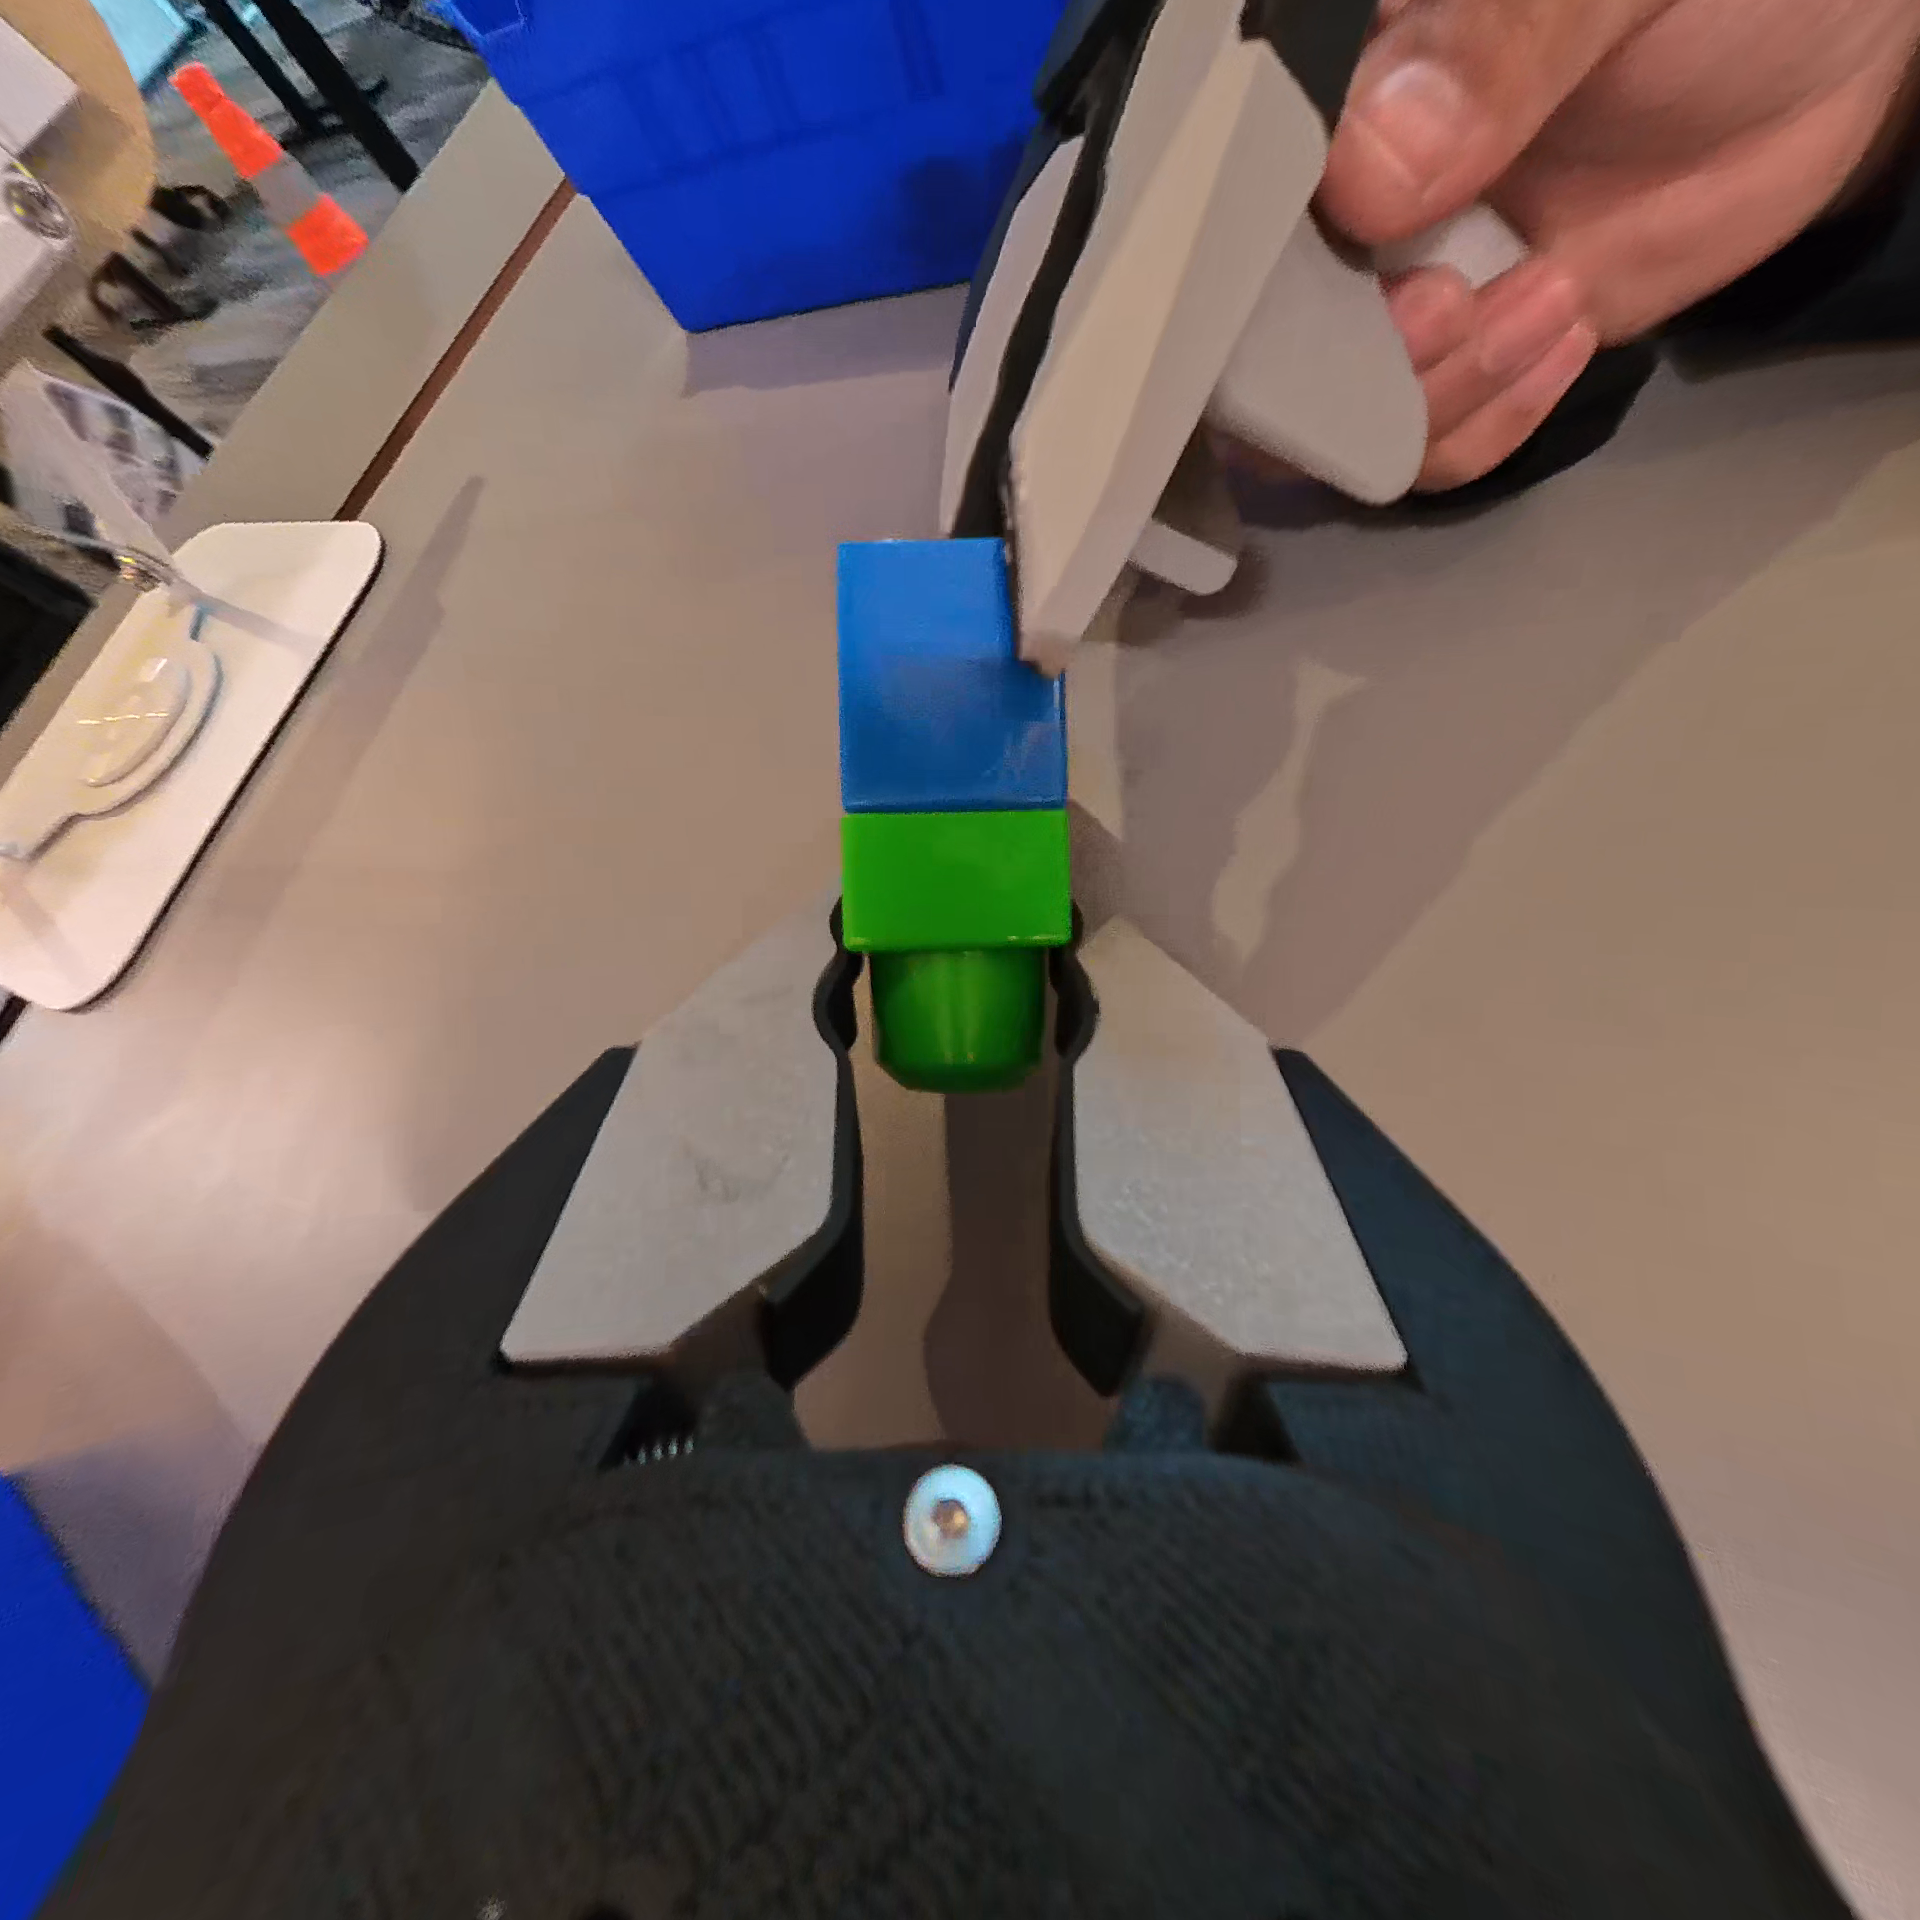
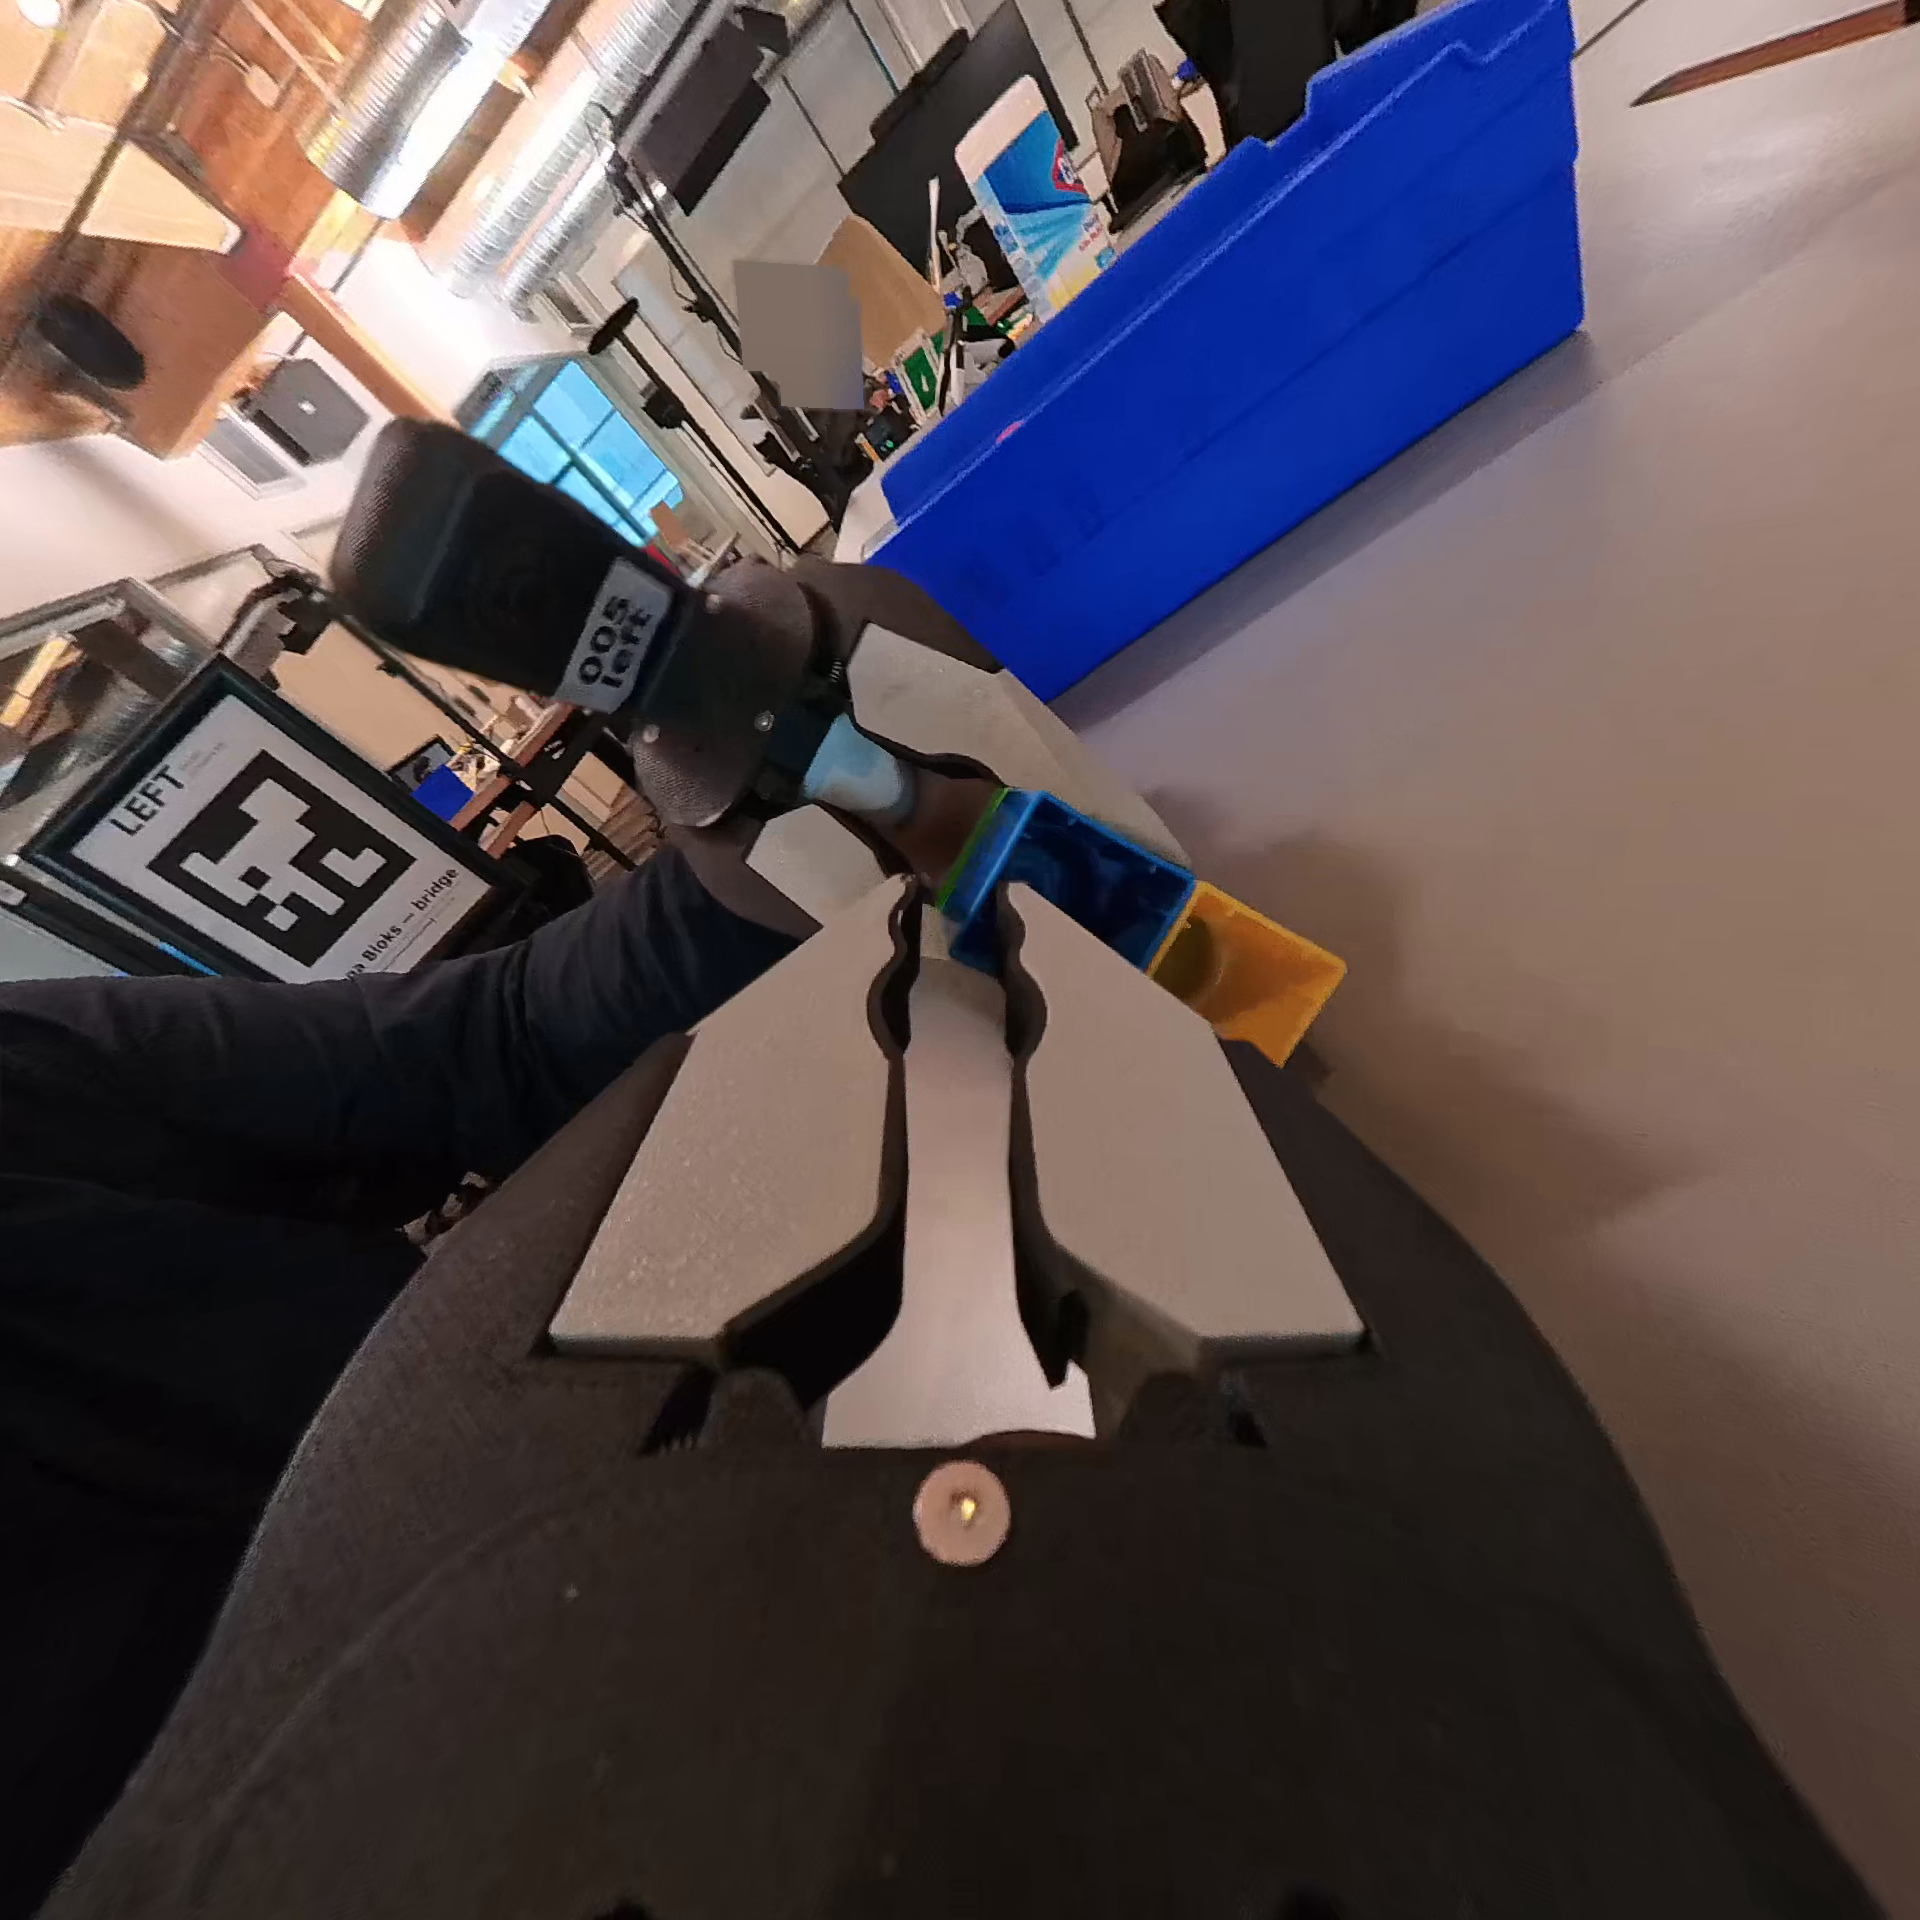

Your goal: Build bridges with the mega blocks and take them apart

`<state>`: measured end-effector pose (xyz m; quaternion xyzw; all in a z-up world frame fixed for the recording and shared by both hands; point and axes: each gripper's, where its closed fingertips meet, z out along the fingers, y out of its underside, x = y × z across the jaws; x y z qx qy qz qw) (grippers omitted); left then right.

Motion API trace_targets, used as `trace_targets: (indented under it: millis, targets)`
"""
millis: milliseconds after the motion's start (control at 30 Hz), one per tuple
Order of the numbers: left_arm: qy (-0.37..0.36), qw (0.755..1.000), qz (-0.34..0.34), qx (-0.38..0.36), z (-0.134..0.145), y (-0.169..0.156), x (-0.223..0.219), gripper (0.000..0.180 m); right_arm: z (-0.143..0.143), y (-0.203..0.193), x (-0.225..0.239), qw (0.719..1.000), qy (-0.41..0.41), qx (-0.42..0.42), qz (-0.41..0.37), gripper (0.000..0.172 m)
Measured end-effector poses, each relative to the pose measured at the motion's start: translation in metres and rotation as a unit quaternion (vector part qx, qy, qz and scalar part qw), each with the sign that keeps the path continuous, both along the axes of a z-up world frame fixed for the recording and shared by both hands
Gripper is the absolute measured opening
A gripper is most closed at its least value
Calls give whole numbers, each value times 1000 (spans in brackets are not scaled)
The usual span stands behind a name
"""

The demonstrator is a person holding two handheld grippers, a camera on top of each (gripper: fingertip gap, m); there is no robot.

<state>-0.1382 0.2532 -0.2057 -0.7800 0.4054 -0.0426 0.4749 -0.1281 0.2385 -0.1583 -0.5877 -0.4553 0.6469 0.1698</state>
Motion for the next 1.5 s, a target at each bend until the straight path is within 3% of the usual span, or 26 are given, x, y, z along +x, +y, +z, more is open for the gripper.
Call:
trace_targets:
  millis: [200, 400, 600, 700, 800, 967, 1200, 1367, 1500]
  targets:
    - [36, 999, -10, 9, -3, -3, 1, 33, -7, -4, 1, 1000, -16, 17, 11, 3]
    - [-82, 992, -60, -70, 5, -20, 13, 33, 4, -15, 5, 997, 8, 70, 32, 5]
    - [-142, 975, -102, -138, 2, -35, 23, 34, 4, -24, 7, 991, 11, 120, 52, 7]
    - [-131, 983, -85, -99, 8, -26, 19, 35, 7, -23, 9, 992, 15, 118, 49, 5]
    - [-104, 991, -70, -44, 15, -19, 17, 34, 11, -17, 10, 997, 18, 65, 44, 5]
    - [-146, 983, -79, -79, 19, -24, 16, 34, 12, -15, 8, 995, 21, 97, 28, 11]
    - [-91, 991, -77, -67, 8, -24, 18, 33, 8, -20, 9, 998, 12, 22, 57, 6]
    - [-183, 967, -110, -140, 15, -37, 25, 34, 14, -26, 10, 992, 30, 112, 55, 8]
    - [-259, 930, -149, -215, 21, -52, 33, 35, 19, -34, 13, 984, 47, 154, 70, 9]
